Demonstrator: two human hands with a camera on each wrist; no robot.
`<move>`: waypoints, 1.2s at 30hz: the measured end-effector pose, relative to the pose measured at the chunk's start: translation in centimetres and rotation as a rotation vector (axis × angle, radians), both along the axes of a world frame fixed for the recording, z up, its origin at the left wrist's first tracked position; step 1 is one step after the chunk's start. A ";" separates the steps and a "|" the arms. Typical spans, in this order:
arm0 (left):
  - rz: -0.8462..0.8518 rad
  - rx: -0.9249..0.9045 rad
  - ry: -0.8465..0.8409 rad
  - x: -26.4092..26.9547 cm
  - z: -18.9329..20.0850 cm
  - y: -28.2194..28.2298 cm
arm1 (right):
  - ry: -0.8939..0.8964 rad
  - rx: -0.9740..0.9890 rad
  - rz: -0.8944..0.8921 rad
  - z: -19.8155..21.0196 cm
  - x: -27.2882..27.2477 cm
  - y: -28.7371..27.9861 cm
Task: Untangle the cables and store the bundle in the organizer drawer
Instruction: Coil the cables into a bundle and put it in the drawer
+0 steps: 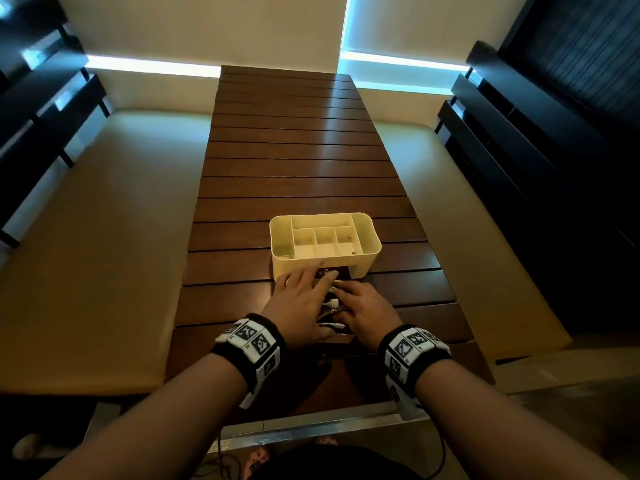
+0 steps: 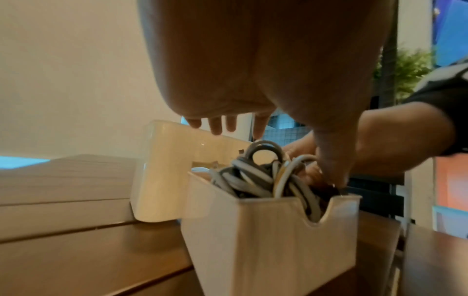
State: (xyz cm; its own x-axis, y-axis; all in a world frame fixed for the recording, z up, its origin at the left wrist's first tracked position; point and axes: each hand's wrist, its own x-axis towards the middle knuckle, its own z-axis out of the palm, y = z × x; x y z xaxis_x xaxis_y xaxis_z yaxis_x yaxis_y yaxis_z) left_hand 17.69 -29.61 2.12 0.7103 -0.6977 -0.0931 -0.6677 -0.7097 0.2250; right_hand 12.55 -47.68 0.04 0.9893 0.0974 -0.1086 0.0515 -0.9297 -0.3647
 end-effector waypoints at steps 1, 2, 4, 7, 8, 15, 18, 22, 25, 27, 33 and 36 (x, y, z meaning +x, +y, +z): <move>-0.034 0.017 -0.020 -0.1 -0.3 -0.1 | -0.003 0.010 -0.002 0.0 0.0 0.0; -0.061 0.040 -0.020 -0.1 -0.6 -0.2 | -0.006 0.016 -0.002 -0.1 0.0 0.0; -0.076 0.081 0.018 0.2 -1.5 -0.4 | -0.011 0.016 0.008 -0.1 -0.1 0.0; -0.049 0.113 0.036 0.2 -2.5 -0.1 | -0.007 0.026 0.011 -0.1 -0.2 -0.1; -0.039 0.116 0.027 0.2 -2.8 0.1 | -0.001 0.028 0.008 -0.1 -0.2 -0.1; -0.035 0.102 -0.067 0.0 -3.8 0.0 | 0.074 -0.053 0.008 1.8 -0.5 0.3; -0.043 0.114 -0.106 0.1 -3.9 0.0 | 0.029 -0.052 0.013 1.7 -1.0 0.8; -0.059 0.133 -0.157 0.1 -4.0 -0.1 | -0.124 -0.063 0.034 1.2 -1.8 1.4; -0.055 0.118 -0.158 0.0 -4.0 0.0 | -0.195 -0.089 0.075 0.7 -2.1 1.9; -0.047 0.106 -0.130 -0.1 -4.1 -0.1 | -0.083 -0.099 0.064 0.0 -2.5 2.1; -0.002 0.038 -0.023 -1.4 -4.0 0.9 | -0.045 -0.125 0.073 -1.6 -2.4 1.5; -0.022 -0.018 -0.107 -3.2 -5.0 1.9 | -0.076 -0.139 0.069 -2.0 -2.0 1.6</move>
